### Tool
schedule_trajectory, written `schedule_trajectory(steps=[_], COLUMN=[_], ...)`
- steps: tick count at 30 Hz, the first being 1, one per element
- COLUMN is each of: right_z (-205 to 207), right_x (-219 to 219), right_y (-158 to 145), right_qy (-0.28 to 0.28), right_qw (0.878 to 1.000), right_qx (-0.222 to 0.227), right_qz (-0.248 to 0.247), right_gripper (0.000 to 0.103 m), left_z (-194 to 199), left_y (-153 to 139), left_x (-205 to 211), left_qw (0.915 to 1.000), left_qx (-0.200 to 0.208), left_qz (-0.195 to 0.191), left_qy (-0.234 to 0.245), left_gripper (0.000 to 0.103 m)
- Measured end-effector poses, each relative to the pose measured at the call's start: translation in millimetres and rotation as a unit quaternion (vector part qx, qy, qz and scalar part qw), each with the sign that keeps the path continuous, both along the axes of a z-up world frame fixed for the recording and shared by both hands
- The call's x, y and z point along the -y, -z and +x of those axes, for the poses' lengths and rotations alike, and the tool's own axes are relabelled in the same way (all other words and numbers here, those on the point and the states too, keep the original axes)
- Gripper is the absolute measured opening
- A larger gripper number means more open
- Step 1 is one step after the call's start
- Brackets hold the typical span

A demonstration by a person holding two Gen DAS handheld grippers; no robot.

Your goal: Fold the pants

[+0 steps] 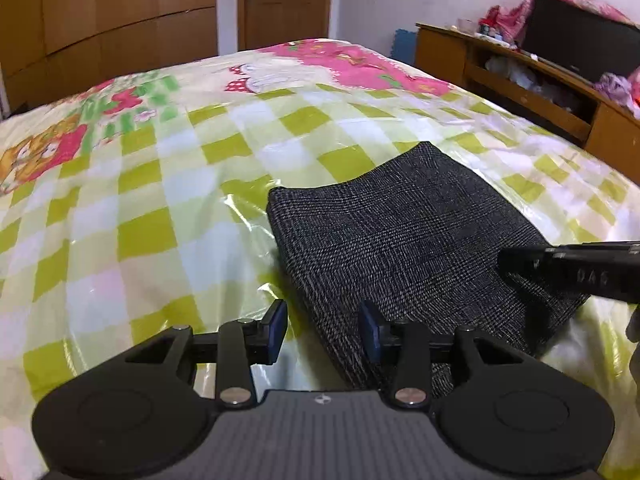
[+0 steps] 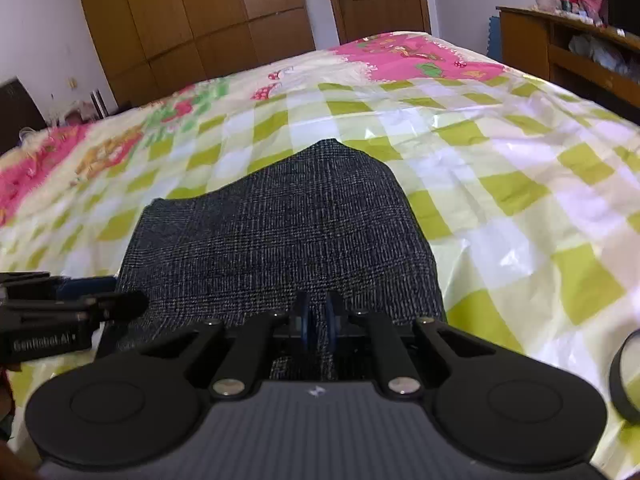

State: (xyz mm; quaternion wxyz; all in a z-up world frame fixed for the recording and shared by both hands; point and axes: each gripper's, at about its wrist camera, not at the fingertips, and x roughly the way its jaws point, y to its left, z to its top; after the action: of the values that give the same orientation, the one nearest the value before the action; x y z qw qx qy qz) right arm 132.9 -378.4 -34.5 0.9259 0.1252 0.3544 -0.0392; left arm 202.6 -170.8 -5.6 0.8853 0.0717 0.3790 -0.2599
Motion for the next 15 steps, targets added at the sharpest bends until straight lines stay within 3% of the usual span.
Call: schedule_trajectory(steps=[1,6,15], right_z=[-0.1,-28.5,-75.9], right_x=[-1.1,-26.7,-80.3], right_y=[-5.3,-32.4,-35.8], right_qy=[0.003,-0.017,-0.036], right_qw=[1.000,0.999,0.998], right_qx=[0.002,0.031,0.027], right_qz=[0.004,0.013,0.040], right_gripper=[0.015,0.015,0.015], left_z=[-3.2,-29.3,-76.1], left_y=[-3.4,-13.1,-16.8], left_x=[-2.7,-19.1,-51.1], left_qw=[1.0000,0.9999,0.9994], left_qx=[-0.001,0.008,0.011], left_qz=[-0.003,-0.004,-0.002], left_qy=[-0.004,-0.012,-0.033], left_gripper=[0.052,0.058,0.065])
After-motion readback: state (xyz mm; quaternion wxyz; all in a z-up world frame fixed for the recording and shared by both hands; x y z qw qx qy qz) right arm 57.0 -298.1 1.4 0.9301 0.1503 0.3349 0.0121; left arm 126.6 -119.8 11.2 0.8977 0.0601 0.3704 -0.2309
